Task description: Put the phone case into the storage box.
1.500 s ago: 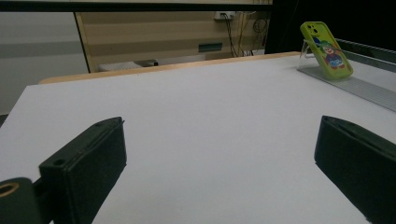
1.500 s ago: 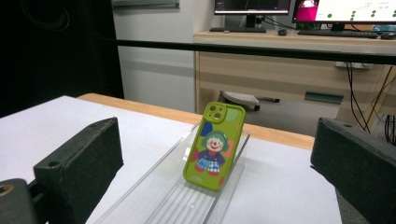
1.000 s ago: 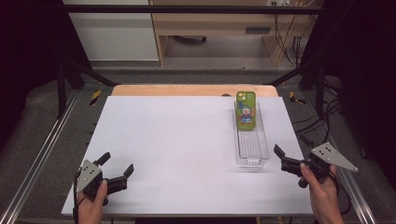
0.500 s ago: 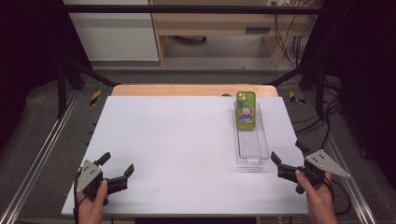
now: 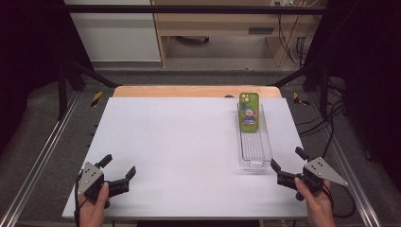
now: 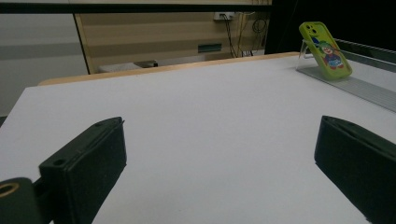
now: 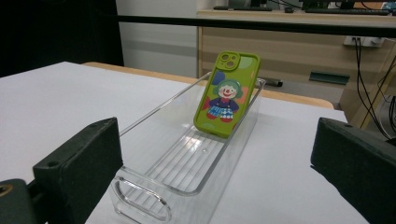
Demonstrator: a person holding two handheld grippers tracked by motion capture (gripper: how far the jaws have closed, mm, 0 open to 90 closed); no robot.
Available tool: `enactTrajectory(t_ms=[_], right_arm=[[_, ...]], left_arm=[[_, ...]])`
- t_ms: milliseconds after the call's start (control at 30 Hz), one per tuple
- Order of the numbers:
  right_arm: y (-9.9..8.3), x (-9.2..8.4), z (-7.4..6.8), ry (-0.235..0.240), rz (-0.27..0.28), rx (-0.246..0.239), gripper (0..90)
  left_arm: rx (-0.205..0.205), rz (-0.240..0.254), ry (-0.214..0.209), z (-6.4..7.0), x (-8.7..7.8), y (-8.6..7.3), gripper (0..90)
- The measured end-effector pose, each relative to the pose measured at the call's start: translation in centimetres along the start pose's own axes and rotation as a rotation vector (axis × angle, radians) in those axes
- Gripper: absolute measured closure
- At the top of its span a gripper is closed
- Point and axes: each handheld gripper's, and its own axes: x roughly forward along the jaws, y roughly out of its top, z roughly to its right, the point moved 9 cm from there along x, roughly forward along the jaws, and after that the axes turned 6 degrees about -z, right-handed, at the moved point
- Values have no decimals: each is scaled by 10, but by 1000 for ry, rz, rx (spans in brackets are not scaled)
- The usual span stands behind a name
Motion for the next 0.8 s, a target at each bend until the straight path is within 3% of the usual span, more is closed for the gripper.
enactTrajectory(t_ms=[400,800], right_arm=[[-6,-1,-5,9,15,-9,25],[-12,4,-18,40,22,-22,24]], left_arm=[[1,-1,-1,0,0,0,15],[1,6,-1,0,-1,1,15]])
